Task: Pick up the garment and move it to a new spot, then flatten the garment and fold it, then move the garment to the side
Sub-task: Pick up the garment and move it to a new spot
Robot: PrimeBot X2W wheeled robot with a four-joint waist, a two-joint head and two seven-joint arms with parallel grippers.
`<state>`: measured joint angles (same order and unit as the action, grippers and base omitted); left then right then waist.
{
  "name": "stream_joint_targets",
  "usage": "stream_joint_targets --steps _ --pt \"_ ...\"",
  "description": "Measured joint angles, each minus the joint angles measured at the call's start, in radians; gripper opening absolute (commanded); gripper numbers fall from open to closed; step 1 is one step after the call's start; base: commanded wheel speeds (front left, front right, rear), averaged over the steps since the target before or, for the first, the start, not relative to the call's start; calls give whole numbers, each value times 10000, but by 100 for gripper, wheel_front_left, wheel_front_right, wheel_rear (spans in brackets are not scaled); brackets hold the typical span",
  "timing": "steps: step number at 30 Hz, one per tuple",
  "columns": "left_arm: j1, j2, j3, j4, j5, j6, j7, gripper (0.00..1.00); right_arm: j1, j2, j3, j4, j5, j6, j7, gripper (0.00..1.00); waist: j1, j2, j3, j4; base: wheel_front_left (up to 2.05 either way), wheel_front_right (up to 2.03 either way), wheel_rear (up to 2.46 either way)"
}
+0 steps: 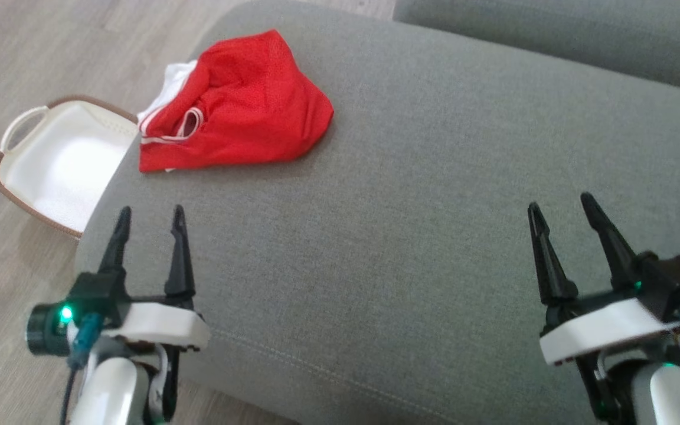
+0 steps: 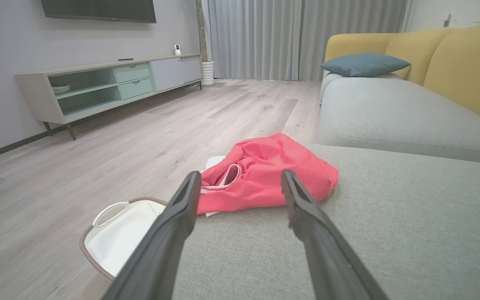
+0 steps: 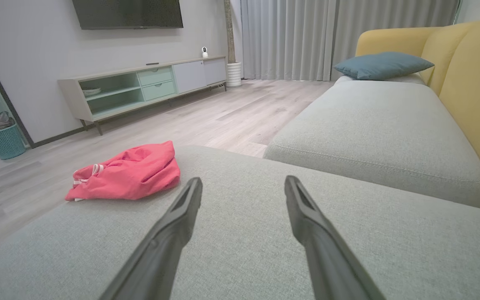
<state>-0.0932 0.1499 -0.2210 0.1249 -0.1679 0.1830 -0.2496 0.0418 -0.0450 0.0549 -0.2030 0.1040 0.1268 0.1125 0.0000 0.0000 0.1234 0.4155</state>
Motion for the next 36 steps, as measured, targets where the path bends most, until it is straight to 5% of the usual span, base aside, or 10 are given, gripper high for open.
stream_joint_targets --steps 11,24,32,33,34,35,36 --pt "-2498 -414 481 1197 -23 -610 -33 100 -901 -466 27 -800 -194 0 744 100 0 0 1648 -369 0 0 0" --pt "-7050 -270 792 7095 -780 -1937 656 100 -1822 -1197 198 -1482 -249 0 1346 100 2 0 3693 -944 0 0 0" --pt "-8469 136 784 9825 -1030 -2569 2311 100 -1964 -1225 257 -1534 -232 0 1427 100 1 0 3886 -1414 0 0 0" --pt "-8619 192 782 10009 -1085 -2644 2437 72 -1964 -1220 236 -1528 -232 0 1421 100 1 0 3878 -1453 0 0 0" --pt "-8737 244 771 10157 -1087 -2725 2493 21 -1964 -1214 199 -1517 -232 0 1413 100 1 0 3852 -1479 0 0 0" --pt "-8796 265 767 10239 -1087 -2725 2470 0 -1963 -1208 153 -1499 -232 0 1392 100 1 0 3819 -1501 0 0 0" --pt "-8810 267 742 10330 -1087 -2725 2389 0 -1960 -1193 100 -1480 -232 0 1319 100 1 0 3770 -1511 0 0 0"
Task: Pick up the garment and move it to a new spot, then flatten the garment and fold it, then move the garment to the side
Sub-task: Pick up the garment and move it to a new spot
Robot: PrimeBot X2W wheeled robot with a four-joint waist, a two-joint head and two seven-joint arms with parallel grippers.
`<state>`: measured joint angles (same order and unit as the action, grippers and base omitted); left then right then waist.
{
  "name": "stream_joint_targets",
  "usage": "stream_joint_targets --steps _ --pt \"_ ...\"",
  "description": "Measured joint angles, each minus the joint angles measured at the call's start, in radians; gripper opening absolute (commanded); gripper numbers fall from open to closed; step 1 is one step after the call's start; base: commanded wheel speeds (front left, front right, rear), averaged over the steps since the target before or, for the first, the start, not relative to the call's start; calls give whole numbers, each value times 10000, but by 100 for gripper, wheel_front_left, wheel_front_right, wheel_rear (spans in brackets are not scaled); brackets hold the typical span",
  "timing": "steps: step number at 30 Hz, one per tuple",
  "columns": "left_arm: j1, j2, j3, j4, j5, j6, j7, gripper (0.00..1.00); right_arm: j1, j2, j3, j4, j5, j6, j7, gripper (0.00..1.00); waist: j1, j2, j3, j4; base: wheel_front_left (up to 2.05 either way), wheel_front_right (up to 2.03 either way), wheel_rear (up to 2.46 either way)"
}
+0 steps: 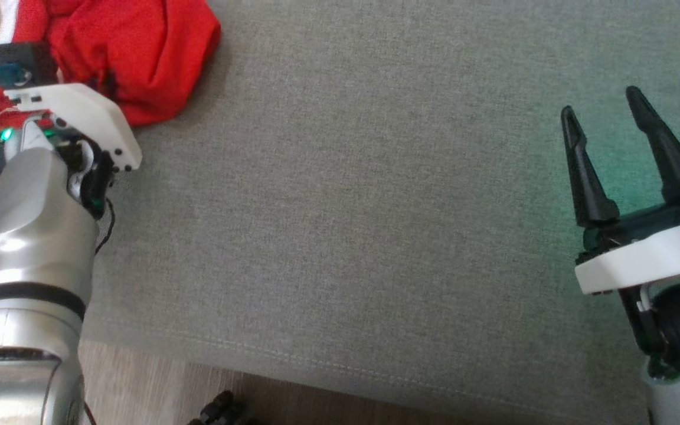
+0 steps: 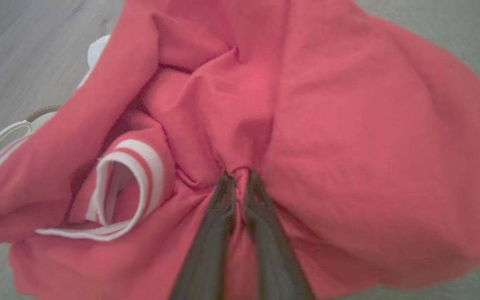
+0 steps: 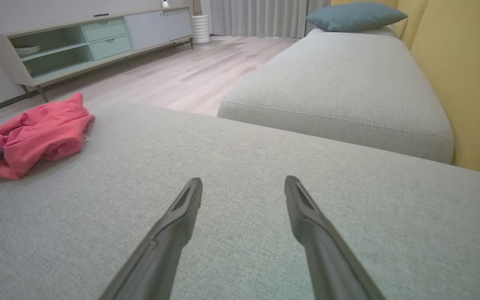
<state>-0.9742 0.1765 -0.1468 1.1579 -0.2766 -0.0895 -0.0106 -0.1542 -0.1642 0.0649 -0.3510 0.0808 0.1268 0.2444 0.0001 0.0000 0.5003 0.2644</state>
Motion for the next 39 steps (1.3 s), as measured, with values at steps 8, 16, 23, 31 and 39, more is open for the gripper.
stream_joint_targets --steps 8,16,23,31,39 --pt "189 77 -77 259 38 15 -1534 0 12 307 -201 242 58 0 -464 100 0 0 -754 -25 0 0 0" --pt "1155 102 -420 -240 236 213 -2163 0 519 617 -401 644 100 0 -880 100 0 0 -2081 -63 0 0 0" --pt "2063 8 -775 -2065 376 447 -2268 0 1257 943 -548 892 274 0 -1145 100 -1 0 -3286 -240 0 0 0" --pt "4500 -332 -1511 -6153 376 608 -1204 0 1705 1166 -681 1045 568 0 -1365 100 -1 1 -3753 -1229 0 0 0" --pt "6129 -1005 -2819 -8888 366 842 -347 0 1659 1183 -314 1438 1045 0 -1666 100 -1 1 -3657 -2914 0 0 0"
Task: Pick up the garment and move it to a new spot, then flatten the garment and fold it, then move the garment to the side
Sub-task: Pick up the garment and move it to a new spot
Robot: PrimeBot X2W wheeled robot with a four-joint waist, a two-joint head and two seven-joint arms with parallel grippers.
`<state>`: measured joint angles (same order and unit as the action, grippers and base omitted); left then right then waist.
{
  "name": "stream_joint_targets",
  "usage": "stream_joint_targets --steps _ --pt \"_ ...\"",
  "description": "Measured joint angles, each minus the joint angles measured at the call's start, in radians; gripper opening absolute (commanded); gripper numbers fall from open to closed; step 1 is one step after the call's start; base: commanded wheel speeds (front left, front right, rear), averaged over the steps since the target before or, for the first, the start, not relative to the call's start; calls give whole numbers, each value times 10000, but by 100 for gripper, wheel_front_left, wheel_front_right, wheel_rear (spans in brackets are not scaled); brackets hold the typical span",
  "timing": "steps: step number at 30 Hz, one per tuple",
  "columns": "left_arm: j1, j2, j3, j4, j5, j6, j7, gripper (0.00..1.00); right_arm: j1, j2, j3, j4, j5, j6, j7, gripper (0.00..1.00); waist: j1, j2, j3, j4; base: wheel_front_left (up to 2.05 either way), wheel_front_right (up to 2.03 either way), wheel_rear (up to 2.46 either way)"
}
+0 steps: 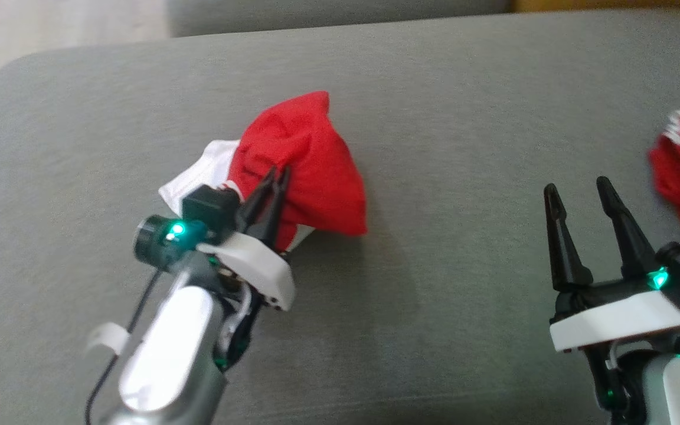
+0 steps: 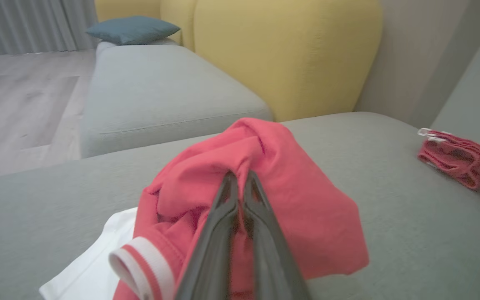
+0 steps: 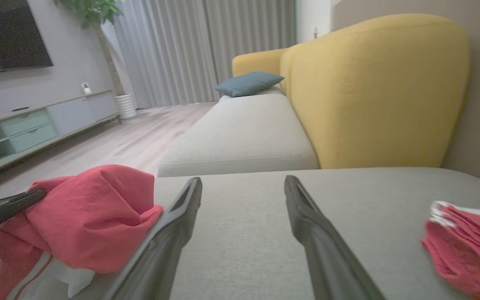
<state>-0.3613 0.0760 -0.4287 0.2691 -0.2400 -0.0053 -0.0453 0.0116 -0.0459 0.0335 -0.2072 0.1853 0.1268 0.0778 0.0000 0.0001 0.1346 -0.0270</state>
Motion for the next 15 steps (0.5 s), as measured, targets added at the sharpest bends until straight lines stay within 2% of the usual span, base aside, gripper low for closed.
stream_joint_targets --steps 4,9,13,14,15 --pt "24 -174 -589 -36 12 150 -13 0 -41 0 69 190 173 0 -163 100 0 0 142 -976 0 0 0" --pt "-108 -196 -1308 838 115 48 -52 0 -169 2 92 366 267 0 -347 100 0 0 421 -2083 0 0 0" --pt "-152 -203 -1503 1360 115 -35 -322 0 -264 2 56 535 351 0 -489 100 0 0 687 -2693 0 0 0" --pt "-153 -203 -1542 1446 119 -35 -479 31 -264 2 25 591 351 0 -531 100 0 0 749 -2794 0 0 0" --pt "-152 -203 -1576 1522 136 -31 -614 95 -264 2 0 625 351 0 -541 100 0 0 791 -2873 0 0 0"
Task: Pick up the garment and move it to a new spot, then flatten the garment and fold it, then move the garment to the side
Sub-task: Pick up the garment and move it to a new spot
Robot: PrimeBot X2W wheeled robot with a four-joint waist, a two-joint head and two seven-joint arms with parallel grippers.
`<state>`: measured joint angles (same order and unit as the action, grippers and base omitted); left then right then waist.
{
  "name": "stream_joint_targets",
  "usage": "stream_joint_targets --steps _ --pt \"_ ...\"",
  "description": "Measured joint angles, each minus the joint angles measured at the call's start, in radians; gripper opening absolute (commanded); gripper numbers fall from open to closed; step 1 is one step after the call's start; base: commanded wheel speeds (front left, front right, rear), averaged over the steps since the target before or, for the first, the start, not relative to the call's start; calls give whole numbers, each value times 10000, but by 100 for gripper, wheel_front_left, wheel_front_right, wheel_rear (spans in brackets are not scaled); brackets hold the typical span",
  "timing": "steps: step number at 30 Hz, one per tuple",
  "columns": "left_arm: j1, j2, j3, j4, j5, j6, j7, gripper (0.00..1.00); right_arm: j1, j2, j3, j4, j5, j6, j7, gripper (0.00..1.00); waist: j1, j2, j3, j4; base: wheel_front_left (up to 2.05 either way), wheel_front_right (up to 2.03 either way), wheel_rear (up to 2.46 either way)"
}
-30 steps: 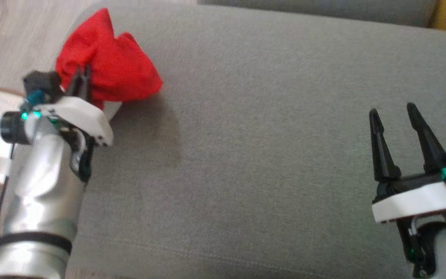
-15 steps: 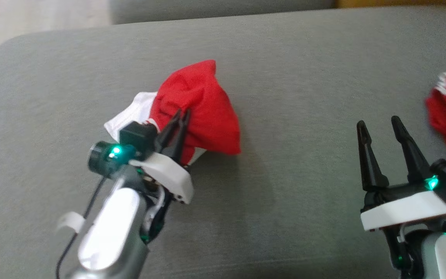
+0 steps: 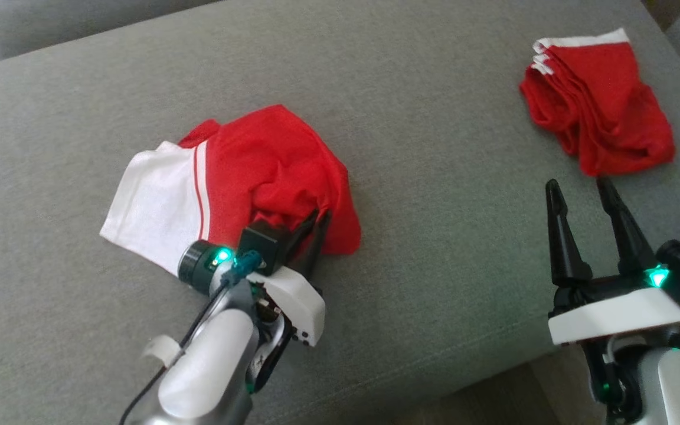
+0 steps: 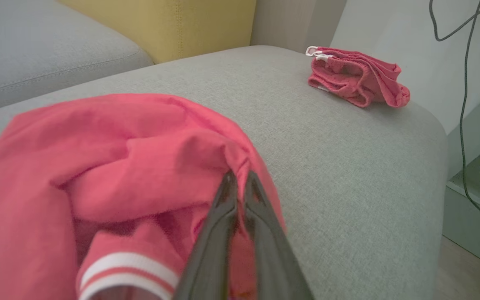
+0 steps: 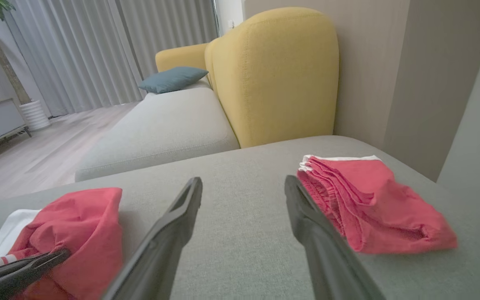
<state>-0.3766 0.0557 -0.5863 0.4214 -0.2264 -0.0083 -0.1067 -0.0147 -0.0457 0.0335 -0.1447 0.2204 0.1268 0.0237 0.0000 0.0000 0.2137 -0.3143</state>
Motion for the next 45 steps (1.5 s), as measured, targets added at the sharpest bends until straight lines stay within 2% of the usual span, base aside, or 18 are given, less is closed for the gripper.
stream_joint_targets --steps 1,6,11,22,29,45 --pt "5 6 -67 29 29 0 -138 100 1 0 -25 33 0 0 -31 100 0 0 20 -52 0 0 0" --pt "43 10 -192 -263 150 48 -834 100 22 0 -134 128 -4 0 -65 100 0 0 -111 76 0 0 0" --pt "258 90 -31 -1122 180 412 -1252 100 33 4 -384 134 -155 0 -21 100 0 0 -414 594 0 0 0" --pt "1397 844 1662 -2355 0 1682 -1429 100 137 6 -441 -92 -575 0 516 100 0 0 -1124 2159 0 0 0" --pt "2303 1436 2418 -2499 -56 2038 -1429 100 500 6 -297 -115 -815 0 750 100 0 0 -1472 2861 0 0 0" --pt "3638 1839 2443 -3313 -236 2387 -1221 100 1206 6 -52 -88 -706 0 838 100 0 0 -1967 2888 0 0 0"
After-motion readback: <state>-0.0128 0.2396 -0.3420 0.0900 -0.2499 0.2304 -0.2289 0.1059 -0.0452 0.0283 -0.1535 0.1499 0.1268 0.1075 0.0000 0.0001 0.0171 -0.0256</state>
